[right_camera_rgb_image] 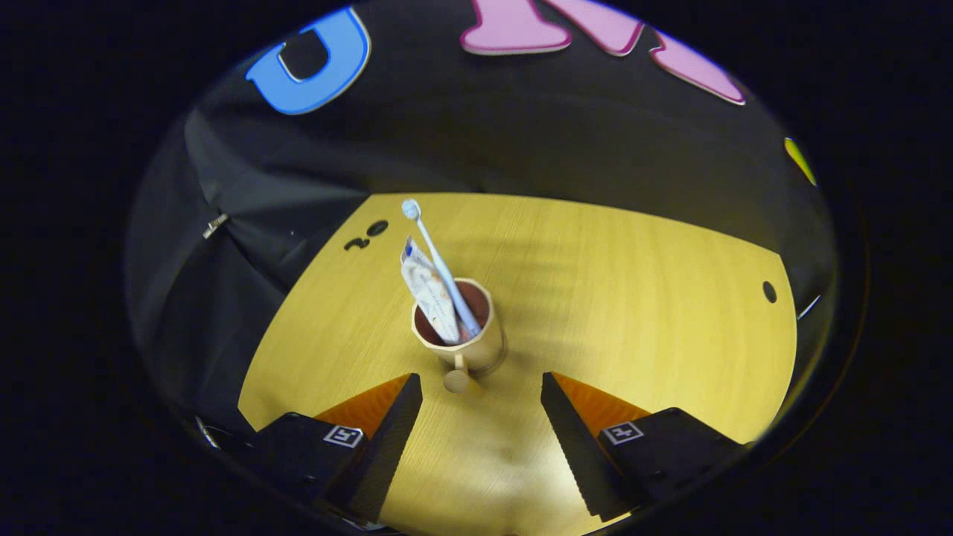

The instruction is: Put the toothbrush and toothpaste on the desktop into the cup, then pick up the cup and place it on the coaster on the desktop.

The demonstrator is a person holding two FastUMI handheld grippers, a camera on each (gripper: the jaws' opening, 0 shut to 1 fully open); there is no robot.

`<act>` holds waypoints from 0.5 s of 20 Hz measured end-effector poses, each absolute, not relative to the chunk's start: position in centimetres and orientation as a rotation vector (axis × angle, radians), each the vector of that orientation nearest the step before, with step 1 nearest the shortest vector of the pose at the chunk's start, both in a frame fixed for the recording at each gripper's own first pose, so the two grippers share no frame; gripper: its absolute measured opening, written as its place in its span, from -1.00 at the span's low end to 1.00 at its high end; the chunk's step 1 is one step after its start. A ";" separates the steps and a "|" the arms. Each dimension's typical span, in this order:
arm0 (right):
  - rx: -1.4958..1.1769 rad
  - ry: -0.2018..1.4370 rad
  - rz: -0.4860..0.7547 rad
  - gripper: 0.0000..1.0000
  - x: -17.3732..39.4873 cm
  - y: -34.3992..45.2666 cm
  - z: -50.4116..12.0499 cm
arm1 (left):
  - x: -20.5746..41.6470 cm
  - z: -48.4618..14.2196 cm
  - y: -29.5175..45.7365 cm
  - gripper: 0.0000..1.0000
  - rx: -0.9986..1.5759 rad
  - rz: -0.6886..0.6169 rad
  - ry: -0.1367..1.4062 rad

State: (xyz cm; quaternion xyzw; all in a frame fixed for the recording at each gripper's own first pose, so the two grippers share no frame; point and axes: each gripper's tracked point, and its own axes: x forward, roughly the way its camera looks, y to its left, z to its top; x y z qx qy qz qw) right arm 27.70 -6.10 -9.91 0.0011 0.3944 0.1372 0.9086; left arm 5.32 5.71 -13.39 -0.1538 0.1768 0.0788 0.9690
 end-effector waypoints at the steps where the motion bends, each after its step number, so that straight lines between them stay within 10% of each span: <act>1: 0.015 0.758 0.268 0.98 27.3 -7.4 -7.7 | 5.7 -12.4 4.6 0.94 -0.303 0.112 0.348; 10: 0.087 0.110 0.131 0.96 13.5 -15.0 11.9 | 5.8 0.8 0.8 0.94 -0.256 -0.027 0.079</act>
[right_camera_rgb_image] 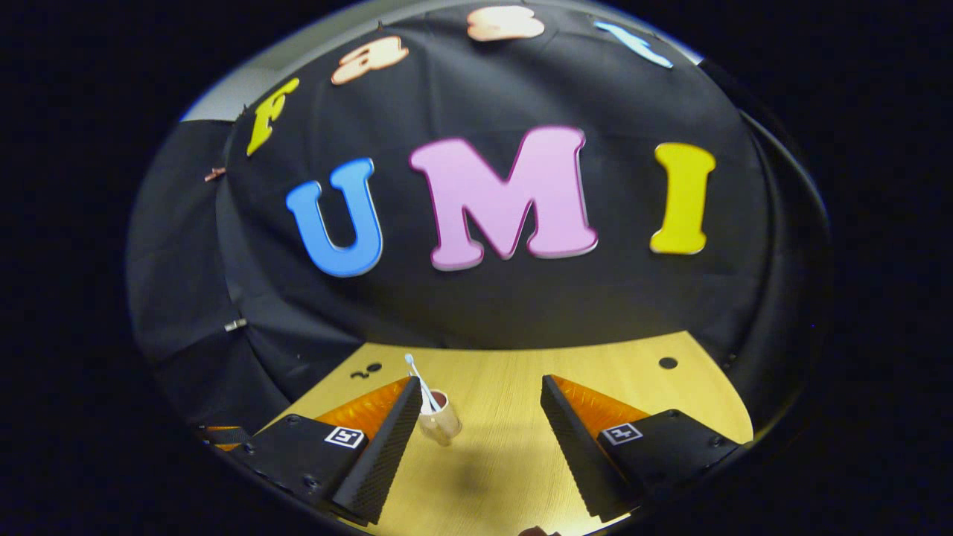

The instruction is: Put the toothbrush and toothpaste on the desktop into the cup, then pick up the cup and place it on the coaster on the desktop.

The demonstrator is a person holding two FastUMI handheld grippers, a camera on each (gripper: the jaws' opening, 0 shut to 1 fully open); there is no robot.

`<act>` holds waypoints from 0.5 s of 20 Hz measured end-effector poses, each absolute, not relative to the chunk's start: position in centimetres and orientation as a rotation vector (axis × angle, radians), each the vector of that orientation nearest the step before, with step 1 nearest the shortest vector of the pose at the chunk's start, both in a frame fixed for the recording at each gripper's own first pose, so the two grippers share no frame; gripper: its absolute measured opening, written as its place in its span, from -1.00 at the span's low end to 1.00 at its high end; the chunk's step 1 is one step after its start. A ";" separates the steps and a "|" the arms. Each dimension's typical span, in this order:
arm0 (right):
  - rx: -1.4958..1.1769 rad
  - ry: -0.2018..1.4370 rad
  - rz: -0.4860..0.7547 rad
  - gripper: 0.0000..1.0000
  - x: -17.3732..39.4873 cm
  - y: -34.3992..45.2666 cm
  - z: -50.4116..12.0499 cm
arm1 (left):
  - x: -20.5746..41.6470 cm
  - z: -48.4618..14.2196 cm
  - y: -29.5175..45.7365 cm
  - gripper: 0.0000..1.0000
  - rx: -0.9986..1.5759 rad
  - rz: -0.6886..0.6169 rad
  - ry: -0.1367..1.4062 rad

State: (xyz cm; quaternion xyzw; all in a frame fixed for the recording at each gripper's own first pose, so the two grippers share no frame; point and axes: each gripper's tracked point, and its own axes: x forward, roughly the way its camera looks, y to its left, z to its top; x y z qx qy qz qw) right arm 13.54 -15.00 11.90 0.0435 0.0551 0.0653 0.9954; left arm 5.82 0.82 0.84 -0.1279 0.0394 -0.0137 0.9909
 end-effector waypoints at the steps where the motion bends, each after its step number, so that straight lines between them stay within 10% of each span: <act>1: 0.100 0.062 0.120 0.96 11.2 -15.5 13.4 | 5.3 1.7 0.7 0.94 -0.261 -0.027 0.056; 10: 0.029 -0.064 0.085 0.96 -4.2 -17.4 14.3 | -0.1 4.3 -1.5 0.94 -0.248 -0.048 -0.070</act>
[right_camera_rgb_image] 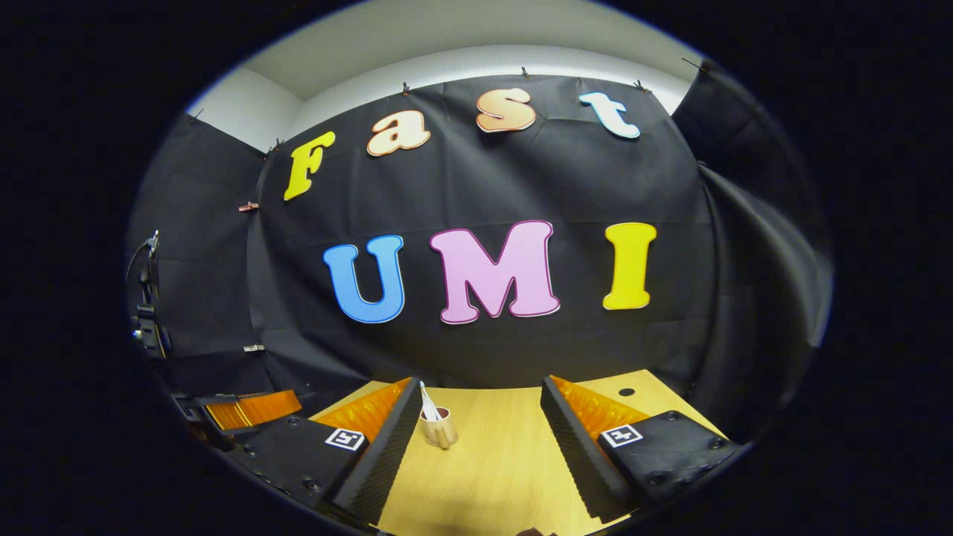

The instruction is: Put the toothbrush and toothpaste on the desktop into the cup, then pick up the cup and place it on the coaster on the desktop.

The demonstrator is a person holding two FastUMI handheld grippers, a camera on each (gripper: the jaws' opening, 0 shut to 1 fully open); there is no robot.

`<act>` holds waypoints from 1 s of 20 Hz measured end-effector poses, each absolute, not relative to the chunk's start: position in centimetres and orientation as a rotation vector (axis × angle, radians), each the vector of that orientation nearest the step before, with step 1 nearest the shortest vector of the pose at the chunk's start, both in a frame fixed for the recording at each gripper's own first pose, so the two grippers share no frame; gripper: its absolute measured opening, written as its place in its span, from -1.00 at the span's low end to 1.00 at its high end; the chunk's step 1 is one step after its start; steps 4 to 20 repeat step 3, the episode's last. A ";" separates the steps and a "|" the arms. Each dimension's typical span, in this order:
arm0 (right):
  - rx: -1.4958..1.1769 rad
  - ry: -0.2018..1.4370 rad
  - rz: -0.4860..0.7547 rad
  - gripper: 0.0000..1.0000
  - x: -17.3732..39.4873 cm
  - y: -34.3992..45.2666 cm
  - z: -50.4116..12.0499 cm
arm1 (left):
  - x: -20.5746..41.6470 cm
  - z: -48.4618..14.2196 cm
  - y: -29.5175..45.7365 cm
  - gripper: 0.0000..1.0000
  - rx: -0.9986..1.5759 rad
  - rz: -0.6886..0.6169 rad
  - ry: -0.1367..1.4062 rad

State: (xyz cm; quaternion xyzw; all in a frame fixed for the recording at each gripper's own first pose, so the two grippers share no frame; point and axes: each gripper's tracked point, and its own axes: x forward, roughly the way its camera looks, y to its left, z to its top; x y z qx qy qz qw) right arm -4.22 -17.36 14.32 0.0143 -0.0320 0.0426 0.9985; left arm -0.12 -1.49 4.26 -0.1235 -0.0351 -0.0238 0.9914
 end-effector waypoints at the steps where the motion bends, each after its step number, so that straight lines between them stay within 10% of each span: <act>1: 0.025 -0.063 0.077 0.96 -5.2 -17.6 13.9 | -0.6 4.5 -1.8 0.94 -0.242 -0.045 -0.086; 20: 0.022 -0.052 0.050 0.95 -5.6 -18.1 13.0 | -1.4 4.8 -2.0 0.94 -0.227 -0.036 -0.107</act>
